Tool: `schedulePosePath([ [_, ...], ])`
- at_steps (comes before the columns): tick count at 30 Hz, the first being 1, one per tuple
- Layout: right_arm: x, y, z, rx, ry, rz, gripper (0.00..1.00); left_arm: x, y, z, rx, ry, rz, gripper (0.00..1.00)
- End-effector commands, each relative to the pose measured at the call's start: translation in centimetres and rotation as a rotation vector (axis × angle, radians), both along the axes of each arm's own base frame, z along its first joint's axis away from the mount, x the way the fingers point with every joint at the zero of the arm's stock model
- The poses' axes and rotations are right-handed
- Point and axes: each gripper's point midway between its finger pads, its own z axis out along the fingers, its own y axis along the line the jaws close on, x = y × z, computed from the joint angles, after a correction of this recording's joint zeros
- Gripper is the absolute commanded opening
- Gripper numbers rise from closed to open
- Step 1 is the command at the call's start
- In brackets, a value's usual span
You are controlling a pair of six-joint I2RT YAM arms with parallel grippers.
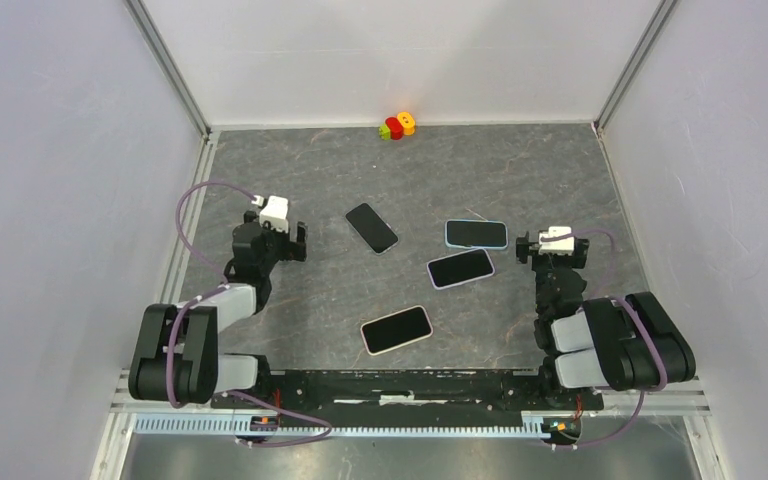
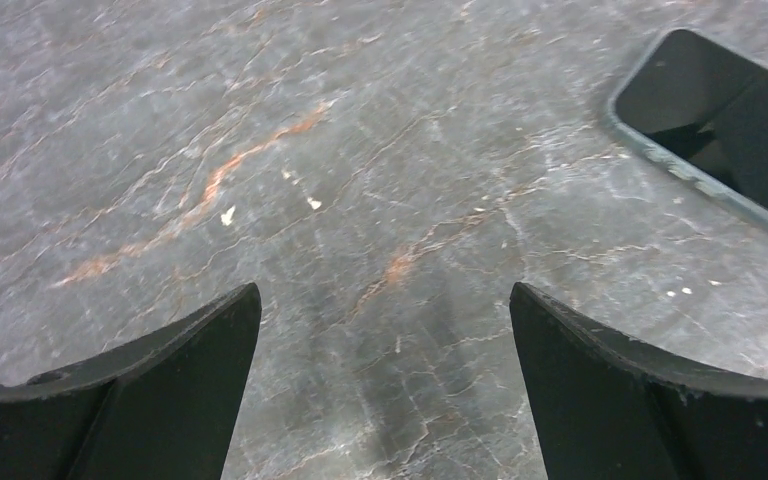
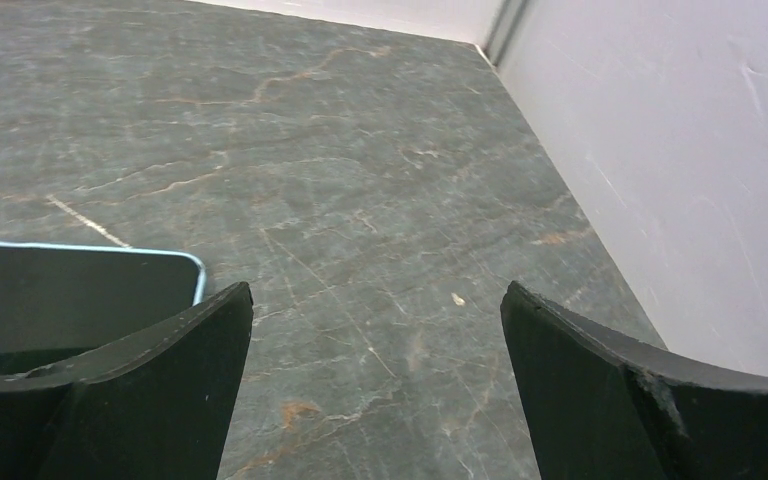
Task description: Put the phone into the phone case
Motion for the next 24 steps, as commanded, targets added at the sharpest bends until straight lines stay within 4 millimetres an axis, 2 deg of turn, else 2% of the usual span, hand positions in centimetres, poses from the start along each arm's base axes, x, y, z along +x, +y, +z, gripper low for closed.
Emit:
schedulePosePath([
  [1, -2.8, 1.2, -2.5, -0.059, 0.068, 0.106, 0.98, 0.2, -1.1, 2.3, -0.021, -0.097, -0.129, 1.00],
  [2, -2.7, 0.8, -2.5, -0.050, 0.068, 0.085, 0.98, 0.1, -1.1, 2.5, -0.046, -0.106, -0.120, 1.00],
  [3, -2.7, 0.6, -2.6, -0.042, 0.072, 0.070, 0.98, 0.3, -1.3, 3.6, -0.121, -0.165, -0.096, 1.00],
  [4, -2.7, 0.4, -2.7, -0.036, 0.076, 0.055, 0.98, 0.0, -2.2, 4.3, -0.174, -0.226, -0.127, 1.00],
  [5, -2.6, 0.2, -2.7, -0.032, 0.075, 0.042, 0.98, -0.7, -3.1, 3.8, -0.144, -0.211, -0.209, 1.00],
  [6, -2.7, 0.2, -2.7, -0.031, 0.077, 0.039, 0.98, -0.9, -3.2, 3.5, -0.109, -0.228, -0.224, 1.00],
  [7, -2.6, 0.2, -2.7, -0.030, 0.077, 0.039, 0.98, -0.7, -2.9, 3.3, -0.125, -0.258, -0.195, 1.00],
  [8, -2.6, 0.1, -2.7, -0.029, 0.078, 0.036, 0.98, 0.2, -1.5, 3.3, -0.143, -0.276, -0.098, 1.00],
  [9, -2.5, 0.1, -2.8, -0.024, 0.083, 0.035, 0.98, 0.3, -0.4, 1.7, -0.140, -0.220, -0.032, 1.00],
  [11, -2.5, 0.2, -2.9, -0.024, 0.086, 0.036, 0.98, 1.2, -0.4, 2.0, -0.173, -0.251, -0.021, 1.00],
  [12, -2.5, 0.2, -2.9, -0.024, 0.086, 0.036, 0.98, 1.2, -0.3, 1.3, -0.154, -0.181, -0.019, 1.00],
  [13, -2.5, 0.1, -2.9, -0.024, 0.088, 0.035, 0.98, 1.5, -0.3, 1.3, -0.155, -0.170, -0.017, 1.00],
  [14, -2.5, 0.1, -2.9, -0.024, 0.087, 0.035, 0.98, 1.7, -0.2, 1.8, -0.171, -0.215, -0.006, 1.00],
  [17, -2.5, 0.2, -2.9, -0.024, 0.088, 0.036, 0.98, 1.9, 1.4, 1.4, -0.182, -0.182, 0.107, 1.00],
  [24, -2.5, 0.2, -2.9, -0.024, 0.086, 0.036, 0.98, 1.9, 1.4, 1.5, -0.187, -0.189, 0.110, 1.00],
])
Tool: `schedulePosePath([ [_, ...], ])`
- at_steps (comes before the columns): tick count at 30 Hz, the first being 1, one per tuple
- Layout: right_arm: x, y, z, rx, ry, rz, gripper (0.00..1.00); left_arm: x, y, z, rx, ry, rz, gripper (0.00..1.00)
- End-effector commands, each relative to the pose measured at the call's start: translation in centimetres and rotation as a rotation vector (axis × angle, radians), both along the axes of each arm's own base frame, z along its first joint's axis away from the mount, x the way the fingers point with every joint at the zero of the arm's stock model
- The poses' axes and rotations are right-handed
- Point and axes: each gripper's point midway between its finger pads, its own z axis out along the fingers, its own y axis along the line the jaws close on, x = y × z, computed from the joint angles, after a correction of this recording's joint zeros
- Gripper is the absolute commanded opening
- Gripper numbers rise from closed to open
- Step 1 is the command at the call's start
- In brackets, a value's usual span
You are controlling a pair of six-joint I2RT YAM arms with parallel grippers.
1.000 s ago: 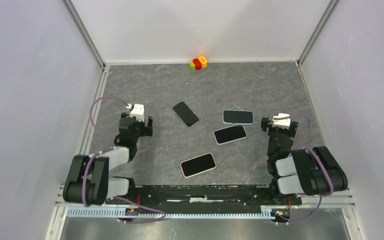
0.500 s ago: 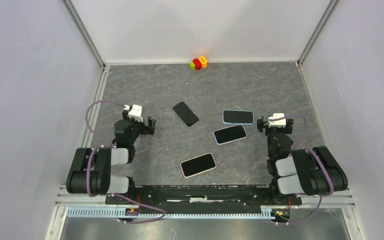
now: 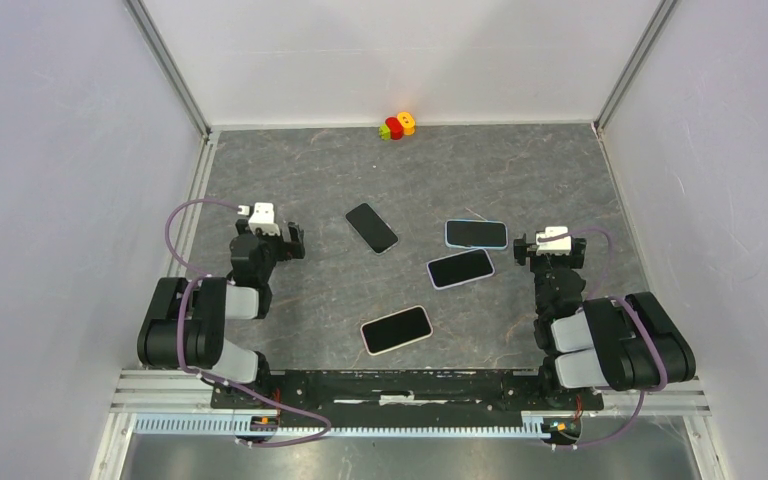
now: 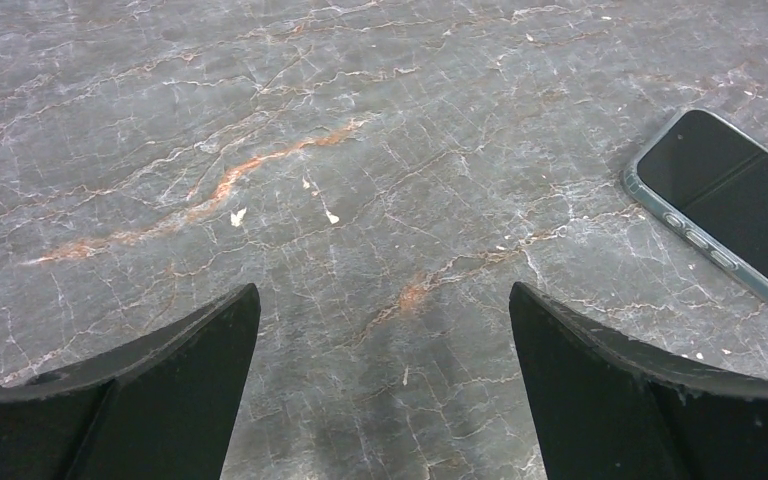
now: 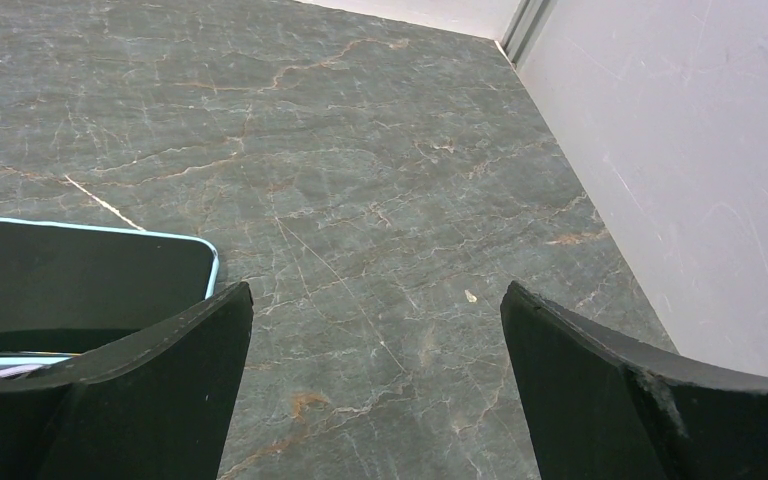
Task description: Put the phone into the phone case
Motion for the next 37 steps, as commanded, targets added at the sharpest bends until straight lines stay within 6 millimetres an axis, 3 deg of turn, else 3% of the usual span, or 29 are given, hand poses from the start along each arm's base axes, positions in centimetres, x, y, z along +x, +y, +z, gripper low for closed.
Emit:
schedulePosePath([
  [1, -2.62, -0.62, -2.41, -0.003, 0.061, -0.015, 0.98, 1.06, 0.69, 2.10, -0.030, -0.073, 0.051, 1.00],
  [37, -2.59, -0.62, -2.35, -0.003, 0.059, -0.015, 0.98, 1.19, 0.95, 2.03, -0.024, -0.067, 0.064, 1.00],
])
